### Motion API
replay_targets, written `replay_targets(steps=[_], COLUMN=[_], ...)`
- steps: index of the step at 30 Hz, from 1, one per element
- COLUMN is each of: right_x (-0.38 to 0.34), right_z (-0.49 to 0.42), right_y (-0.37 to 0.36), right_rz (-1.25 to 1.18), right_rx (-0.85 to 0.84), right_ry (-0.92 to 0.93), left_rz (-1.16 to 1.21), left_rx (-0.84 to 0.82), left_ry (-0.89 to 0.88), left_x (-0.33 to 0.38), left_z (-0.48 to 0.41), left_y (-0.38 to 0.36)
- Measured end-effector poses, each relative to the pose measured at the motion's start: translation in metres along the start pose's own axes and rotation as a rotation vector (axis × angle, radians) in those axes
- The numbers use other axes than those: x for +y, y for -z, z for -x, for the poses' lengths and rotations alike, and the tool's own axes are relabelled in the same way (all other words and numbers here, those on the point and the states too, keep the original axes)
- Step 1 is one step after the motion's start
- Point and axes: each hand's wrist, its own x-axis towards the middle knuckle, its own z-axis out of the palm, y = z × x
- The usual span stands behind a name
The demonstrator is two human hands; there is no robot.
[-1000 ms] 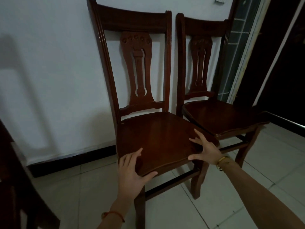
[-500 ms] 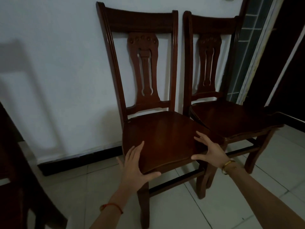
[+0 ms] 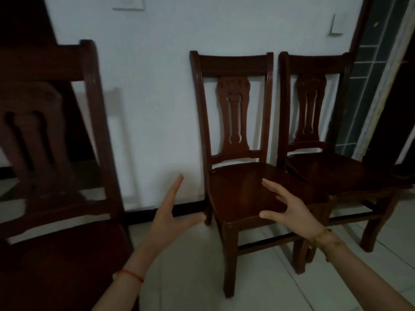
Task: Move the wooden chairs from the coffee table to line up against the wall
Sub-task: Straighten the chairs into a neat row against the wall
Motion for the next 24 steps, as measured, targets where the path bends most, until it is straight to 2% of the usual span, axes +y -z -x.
replay_targets(steps=[14,19,24], right_x=[-0.155,-0.193,-0.218], right_z=[0.076,0.084,0.100], right_y=[-0.172,-0.219,-0.277], right_rz=[-0.107,-0.104,-0.053], right_rx=[-0.262,-0.289,-0.259], right_ry=[0.084,0.093,0.107], left_rz=[-0.199,-0.247,-0.204], left_rx=[0.236,0.294,0.286], left_ry=[0.167,0.206,0.246], left_x=[0.060,0.062,0.027], left_z=[0.233,0.283,0.327], left_y=[0.198,0.260,0.333])
